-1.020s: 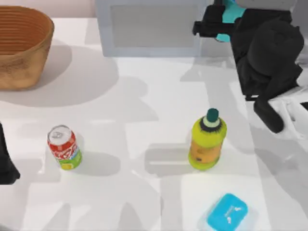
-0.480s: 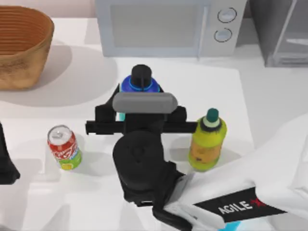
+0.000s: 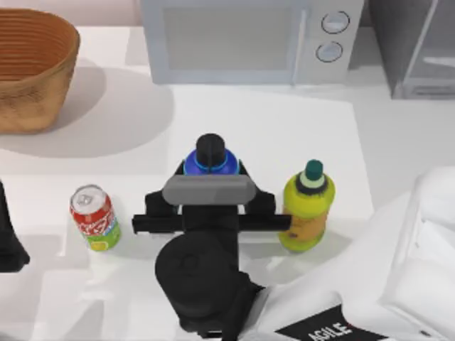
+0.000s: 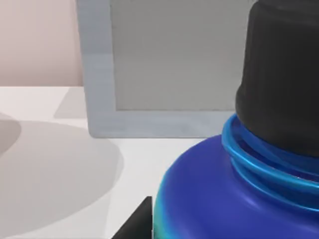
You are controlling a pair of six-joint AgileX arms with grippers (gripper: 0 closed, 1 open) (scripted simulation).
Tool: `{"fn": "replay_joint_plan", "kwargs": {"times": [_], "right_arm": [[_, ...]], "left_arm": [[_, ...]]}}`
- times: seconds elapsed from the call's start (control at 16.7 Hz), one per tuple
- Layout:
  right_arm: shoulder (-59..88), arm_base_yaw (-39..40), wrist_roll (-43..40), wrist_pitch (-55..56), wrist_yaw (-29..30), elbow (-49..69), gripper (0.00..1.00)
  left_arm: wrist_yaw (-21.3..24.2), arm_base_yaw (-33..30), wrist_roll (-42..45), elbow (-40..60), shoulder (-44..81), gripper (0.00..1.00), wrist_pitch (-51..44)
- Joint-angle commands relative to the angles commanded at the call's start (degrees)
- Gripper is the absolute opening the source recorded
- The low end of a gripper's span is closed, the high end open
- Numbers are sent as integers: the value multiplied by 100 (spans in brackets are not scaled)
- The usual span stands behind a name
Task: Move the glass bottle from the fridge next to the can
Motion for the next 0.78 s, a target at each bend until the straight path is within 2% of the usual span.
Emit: {"fn": "replay_joint_plan", "kwargs": {"times": [0.54, 0.78], "right_arm": [[12, 24, -7, 0, 17, -10, 0], [12, 24, -7, 0, 17, -10, 30]], "left_arm": [[0, 0, 0, 0, 0, 100, 0], [0, 0, 0, 0, 0, 100, 0]]}}
